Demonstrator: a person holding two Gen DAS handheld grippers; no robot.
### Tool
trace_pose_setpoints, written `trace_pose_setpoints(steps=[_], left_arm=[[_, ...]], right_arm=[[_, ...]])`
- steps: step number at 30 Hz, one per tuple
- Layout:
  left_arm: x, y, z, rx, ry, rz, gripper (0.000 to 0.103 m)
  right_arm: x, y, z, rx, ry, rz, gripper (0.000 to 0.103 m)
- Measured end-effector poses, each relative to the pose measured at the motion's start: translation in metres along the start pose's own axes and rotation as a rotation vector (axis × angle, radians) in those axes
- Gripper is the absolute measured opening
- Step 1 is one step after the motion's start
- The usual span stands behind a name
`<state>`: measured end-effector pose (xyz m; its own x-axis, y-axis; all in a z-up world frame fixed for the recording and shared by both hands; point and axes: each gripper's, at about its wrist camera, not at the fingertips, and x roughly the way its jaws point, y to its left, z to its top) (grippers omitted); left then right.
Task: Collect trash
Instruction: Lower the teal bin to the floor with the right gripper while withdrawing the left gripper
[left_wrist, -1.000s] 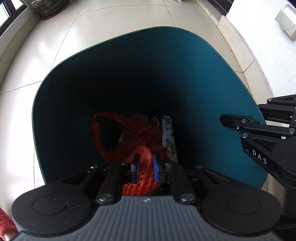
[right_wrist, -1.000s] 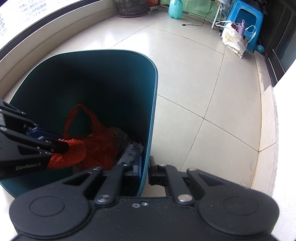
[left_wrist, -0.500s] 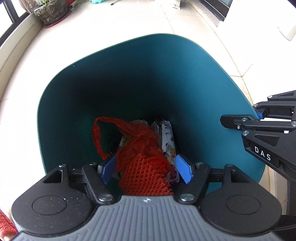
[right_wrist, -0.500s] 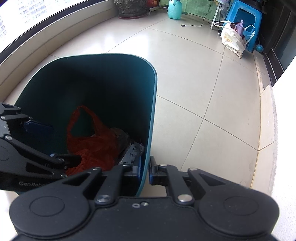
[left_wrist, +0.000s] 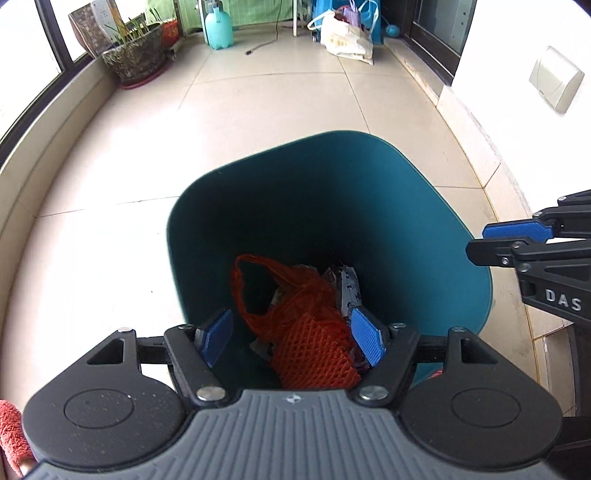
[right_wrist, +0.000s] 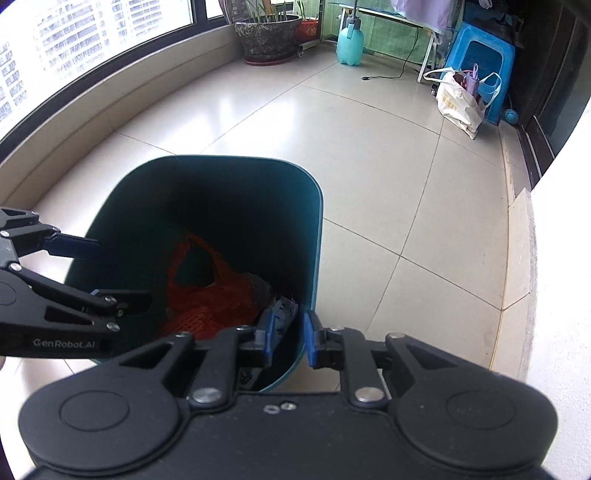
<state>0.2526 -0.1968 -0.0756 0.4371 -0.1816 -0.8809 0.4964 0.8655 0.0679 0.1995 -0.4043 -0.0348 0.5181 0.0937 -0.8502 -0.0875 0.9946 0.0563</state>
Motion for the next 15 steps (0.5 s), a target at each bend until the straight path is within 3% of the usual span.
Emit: trace_pose_setpoints(steps=[3, 15], left_arm=[[-0.022, 0.004, -0.006, -0.003, -0.028, 0.006, 0.070], [-0.086, 0.021, -0.049, -0.044, -0.134, 0.033, 0.070]], right_arm=[[-0.020, 0.010, -0.004, -0.004, -0.037, 0.012, 0.019], [-0.088, 0.028, -0.035, 0.083, -0.160, 0.070, 0.047]])
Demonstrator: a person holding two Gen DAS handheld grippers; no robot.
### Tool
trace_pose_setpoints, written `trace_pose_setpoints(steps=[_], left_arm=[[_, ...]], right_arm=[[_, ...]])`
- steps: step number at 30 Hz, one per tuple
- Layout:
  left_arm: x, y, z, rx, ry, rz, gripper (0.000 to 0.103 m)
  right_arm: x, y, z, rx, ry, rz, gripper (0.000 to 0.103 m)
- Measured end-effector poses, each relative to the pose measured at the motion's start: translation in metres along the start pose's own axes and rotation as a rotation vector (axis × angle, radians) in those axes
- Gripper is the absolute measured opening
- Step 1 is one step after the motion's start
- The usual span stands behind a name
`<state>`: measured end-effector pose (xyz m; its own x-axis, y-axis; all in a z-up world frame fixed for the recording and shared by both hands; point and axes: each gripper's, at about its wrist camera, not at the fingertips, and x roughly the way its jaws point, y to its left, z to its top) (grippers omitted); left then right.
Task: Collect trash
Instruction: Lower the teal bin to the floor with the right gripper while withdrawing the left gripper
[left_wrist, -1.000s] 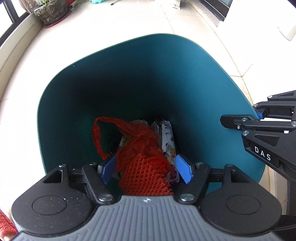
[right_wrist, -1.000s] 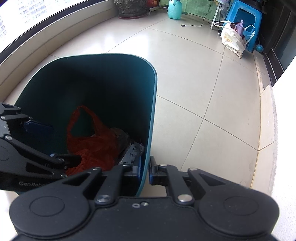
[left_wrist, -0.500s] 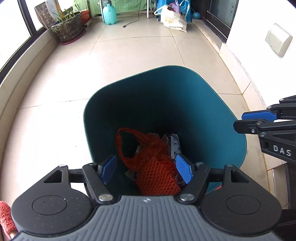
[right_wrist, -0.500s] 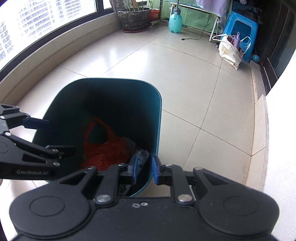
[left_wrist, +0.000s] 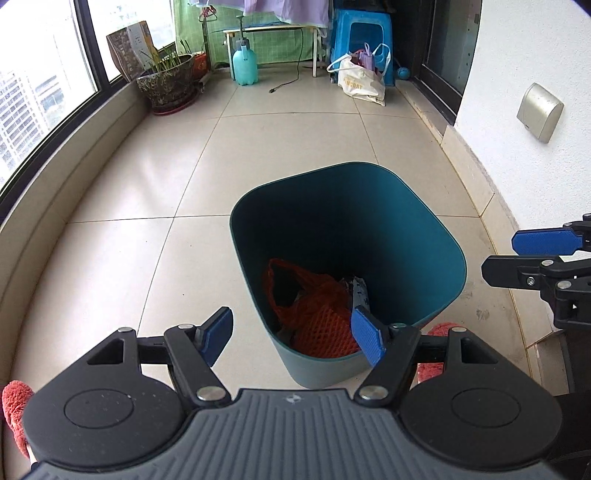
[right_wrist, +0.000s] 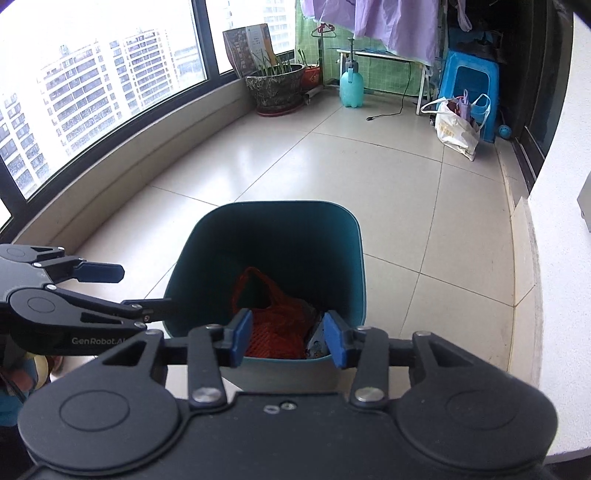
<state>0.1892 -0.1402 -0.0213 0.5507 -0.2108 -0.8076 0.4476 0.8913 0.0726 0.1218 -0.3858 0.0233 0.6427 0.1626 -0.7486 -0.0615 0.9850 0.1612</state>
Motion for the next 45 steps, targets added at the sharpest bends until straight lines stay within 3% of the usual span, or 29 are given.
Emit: trace_pose_setpoints(steps=[2, 6, 10, 16, 26, 45], left_arm=[[-0.007, 0.003, -0.005, -0.009, -0.011, 0.002, 0.070], [-0.022, 0.006, -0.013, -0.016, -0.042, 0.004, 0.070], [-0.037, 0.008, -0.020, -0.030, -0.076, -0.019, 0.070], [-0.052, 0.008, -0.030, -0.050, -0.114, -0.029, 0.070], [-0.062, 0.018, -0.038, -0.111, -0.128, -0.016, 0.070], [-0.062, 0.025, -0.034, -0.129, -0.133, -0.003, 0.070]], right_arm=[[-0.010, 0.001, -0.006, 0.028, -0.024, 0.004, 0.060], [-0.030, 0.003, -0.015, 0.062, -0.084, 0.008, 0.070], [-0.038, 0.011, -0.020, 0.050, -0.131, 0.014, 0.087], [-0.042, 0.022, -0.022, -0.012, -0.185, 0.023, 0.100], [-0.042, 0.026, -0.022, -0.023, -0.224, 0.080, 0.103], [-0.035, 0.031, -0.026, -0.019, -0.206, 0.093, 0.103]])
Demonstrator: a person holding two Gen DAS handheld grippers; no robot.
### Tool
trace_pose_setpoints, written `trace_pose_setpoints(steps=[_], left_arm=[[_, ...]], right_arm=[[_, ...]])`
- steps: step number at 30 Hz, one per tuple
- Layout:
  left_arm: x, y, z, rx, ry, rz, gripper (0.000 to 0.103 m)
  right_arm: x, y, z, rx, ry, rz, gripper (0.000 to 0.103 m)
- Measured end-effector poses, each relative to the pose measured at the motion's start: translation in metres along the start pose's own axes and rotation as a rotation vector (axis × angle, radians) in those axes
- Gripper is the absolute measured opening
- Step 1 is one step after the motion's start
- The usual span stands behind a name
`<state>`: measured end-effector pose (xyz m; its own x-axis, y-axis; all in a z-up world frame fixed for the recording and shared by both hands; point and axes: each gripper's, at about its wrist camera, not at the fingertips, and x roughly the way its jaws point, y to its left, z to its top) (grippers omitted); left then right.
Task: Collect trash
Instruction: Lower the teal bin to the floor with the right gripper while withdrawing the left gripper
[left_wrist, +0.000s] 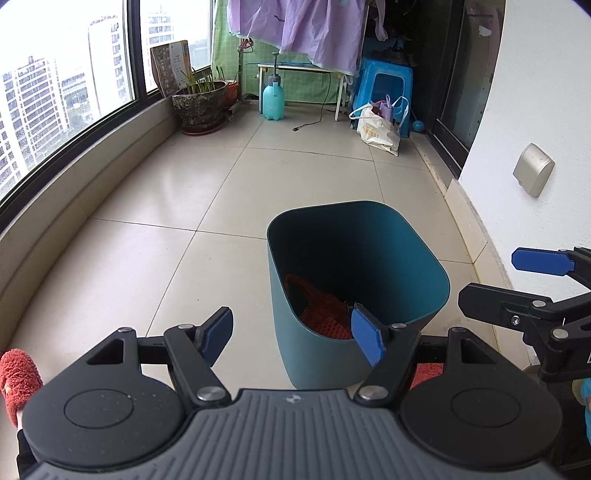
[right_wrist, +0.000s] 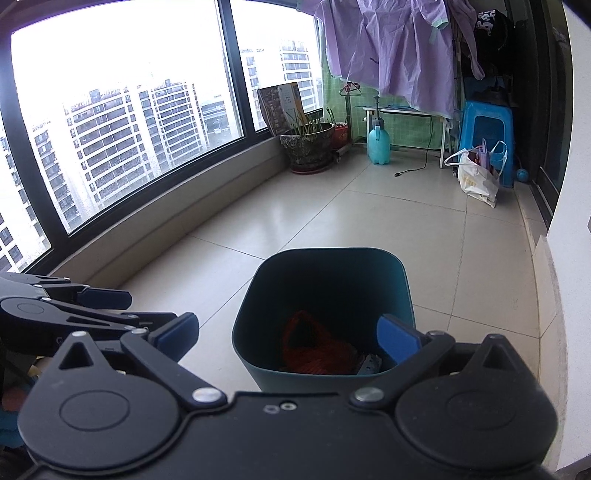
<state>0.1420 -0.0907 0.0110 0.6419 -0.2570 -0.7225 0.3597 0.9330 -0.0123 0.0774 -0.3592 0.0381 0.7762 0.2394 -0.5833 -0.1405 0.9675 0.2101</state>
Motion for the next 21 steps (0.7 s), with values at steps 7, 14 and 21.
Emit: trace_pose_setpoints(steps=[7, 14, 21], left_arm=[[0.0011, -0.0025, 0.0009, 0.004, -0.002, 0.010, 0.070], [0.0026, -0.0058, -0.0004, 0.001, 0.011, 0.023, 0.070], [0.0049, -0.0074, -0.0001, -0.008, 0.023, 0.022, 0.070]], right_arm=[[0.0016, -0.0015, -0.0001, 0.008, 0.007, 0.004, 0.103], [0.0027, -0.0017, -0.0009, 0.014, 0.011, 0.010, 0.103], [0.0045, -0.0015, 0.0005, 0.014, 0.015, 0.012, 0.103]])
